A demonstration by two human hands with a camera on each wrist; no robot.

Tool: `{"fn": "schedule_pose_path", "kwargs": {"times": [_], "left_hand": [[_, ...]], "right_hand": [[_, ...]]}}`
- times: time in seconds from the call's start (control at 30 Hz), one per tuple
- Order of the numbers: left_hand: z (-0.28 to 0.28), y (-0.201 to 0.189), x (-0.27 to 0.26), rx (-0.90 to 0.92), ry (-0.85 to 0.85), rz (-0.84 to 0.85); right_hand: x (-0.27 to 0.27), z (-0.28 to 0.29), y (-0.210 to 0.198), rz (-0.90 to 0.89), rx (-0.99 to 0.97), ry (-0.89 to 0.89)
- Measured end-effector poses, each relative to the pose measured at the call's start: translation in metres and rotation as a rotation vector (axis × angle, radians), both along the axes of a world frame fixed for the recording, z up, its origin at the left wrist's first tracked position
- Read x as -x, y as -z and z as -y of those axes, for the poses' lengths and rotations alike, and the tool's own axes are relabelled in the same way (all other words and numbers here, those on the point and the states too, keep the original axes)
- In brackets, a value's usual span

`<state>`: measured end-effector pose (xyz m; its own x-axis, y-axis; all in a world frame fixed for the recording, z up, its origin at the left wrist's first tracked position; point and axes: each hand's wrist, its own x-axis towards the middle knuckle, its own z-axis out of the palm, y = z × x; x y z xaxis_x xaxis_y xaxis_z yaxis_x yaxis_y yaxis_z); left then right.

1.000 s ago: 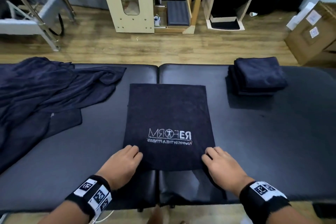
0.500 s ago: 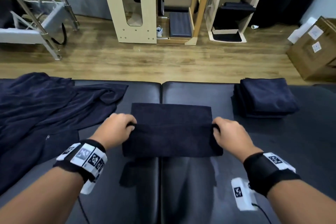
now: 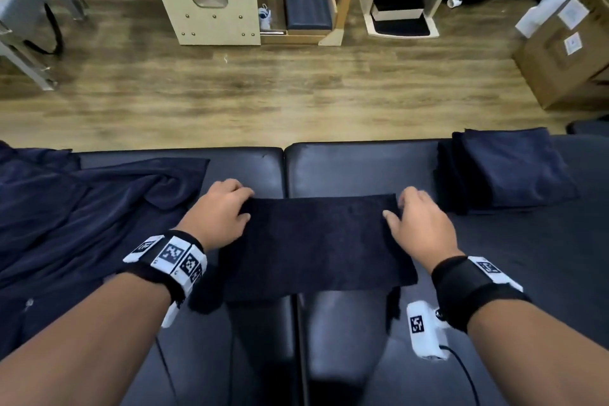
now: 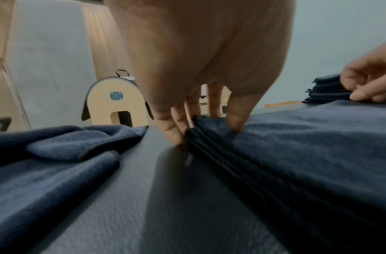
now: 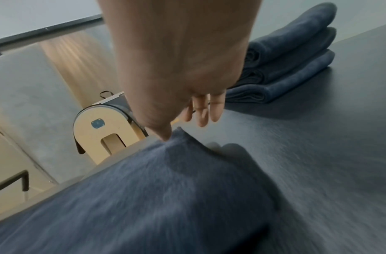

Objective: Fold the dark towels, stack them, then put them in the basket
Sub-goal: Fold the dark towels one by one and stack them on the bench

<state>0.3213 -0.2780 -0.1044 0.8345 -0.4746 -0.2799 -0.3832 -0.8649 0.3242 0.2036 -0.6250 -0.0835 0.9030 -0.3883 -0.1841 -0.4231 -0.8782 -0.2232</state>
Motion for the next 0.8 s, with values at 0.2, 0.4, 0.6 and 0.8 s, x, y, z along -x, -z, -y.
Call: {"fn": "schedule_pose_path", "kwargs": {"times": [0.2, 0.4, 0.6, 0.8], "left_hand": [[-0.007, 0.001, 0.002, -0.041, -0.085, -0.034], [-0.029, -0.013, 0.062, -0.120, -0.125, -0.097], [-0.023, -0.013, 0.171, 0.023, -0.157, -0.143], [0.020, -0.014, 0.281, 0.089, -0.099, -0.177]], "right_hand": [[0.022, -0.015, -0.005, -0.260, -0.102, 0.122], [0.024, -0.019, 0.000, -0.095, -0.064, -0.010], [0.053, -0.050, 0.005, 0.101, 0.019, -0.227], [0.143, -0.069, 0.016, 0.122, 0.028, -0.595]]}}
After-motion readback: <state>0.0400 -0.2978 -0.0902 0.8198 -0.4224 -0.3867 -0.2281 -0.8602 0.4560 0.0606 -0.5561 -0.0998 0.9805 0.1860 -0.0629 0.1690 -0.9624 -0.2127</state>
